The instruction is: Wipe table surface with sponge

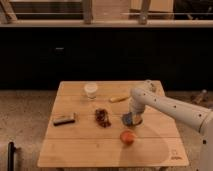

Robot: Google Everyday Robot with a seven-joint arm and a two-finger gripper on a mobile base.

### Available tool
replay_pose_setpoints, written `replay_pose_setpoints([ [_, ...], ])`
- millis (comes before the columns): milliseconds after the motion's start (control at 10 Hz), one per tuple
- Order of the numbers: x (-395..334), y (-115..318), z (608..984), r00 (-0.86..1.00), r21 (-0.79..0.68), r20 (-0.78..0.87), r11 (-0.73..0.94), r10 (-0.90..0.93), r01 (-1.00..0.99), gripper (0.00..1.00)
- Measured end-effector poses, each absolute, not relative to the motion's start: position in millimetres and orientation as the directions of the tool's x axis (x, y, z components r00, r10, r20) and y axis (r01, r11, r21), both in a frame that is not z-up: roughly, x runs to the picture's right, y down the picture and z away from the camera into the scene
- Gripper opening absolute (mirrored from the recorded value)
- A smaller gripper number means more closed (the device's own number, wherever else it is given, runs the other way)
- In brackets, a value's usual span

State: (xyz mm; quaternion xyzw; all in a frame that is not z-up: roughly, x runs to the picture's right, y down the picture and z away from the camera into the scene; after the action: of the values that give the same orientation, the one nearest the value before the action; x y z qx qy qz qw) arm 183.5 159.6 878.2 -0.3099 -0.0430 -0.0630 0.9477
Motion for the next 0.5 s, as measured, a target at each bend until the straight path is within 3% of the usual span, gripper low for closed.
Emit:
replay_pose_setpoints([
  [500,185,130,892,0.994,-0.547,0.088,0.831,-0.068,0.105,0.00],
])
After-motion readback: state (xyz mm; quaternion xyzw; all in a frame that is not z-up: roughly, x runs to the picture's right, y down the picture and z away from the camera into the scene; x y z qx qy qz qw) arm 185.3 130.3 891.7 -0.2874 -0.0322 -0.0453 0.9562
